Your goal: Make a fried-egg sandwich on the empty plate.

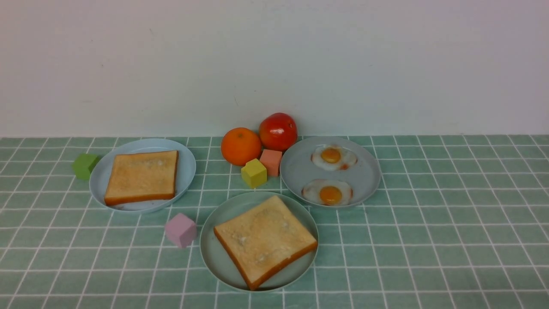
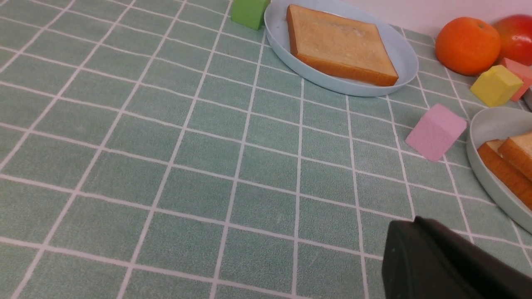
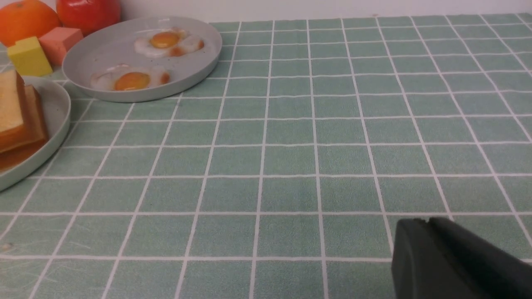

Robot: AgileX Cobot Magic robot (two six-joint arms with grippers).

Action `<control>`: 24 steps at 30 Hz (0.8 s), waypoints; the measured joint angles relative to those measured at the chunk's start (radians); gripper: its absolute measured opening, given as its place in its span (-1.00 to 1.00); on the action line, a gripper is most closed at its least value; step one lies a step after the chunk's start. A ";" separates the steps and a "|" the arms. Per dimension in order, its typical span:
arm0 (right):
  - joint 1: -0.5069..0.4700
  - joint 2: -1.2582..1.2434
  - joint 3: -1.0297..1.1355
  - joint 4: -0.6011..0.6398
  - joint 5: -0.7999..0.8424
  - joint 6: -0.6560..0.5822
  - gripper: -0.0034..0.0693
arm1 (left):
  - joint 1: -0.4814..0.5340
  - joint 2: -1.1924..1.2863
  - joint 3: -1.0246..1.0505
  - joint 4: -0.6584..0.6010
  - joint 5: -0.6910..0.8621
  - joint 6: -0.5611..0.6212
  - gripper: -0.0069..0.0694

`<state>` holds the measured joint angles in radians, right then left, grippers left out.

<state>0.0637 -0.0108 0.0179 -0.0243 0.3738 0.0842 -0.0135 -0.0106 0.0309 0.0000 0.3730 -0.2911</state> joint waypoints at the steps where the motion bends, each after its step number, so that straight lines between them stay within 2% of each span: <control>1: 0.000 0.000 0.000 0.000 0.000 0.000 -0.76 | 0.000 0.000 0.000 0.000 0.000 0.000 -0.80; 24: 0.000 0.000 0.000 0.000 0.000 0.000 -0.67 | 0.000 0.000 0.000 0.000 0.000 0.000 -0.77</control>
<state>0.0637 -0.0108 0.0179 -0.0243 0.3738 0.0842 -0.0135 -0.0106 0.0309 0.0000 0.3730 -0.2911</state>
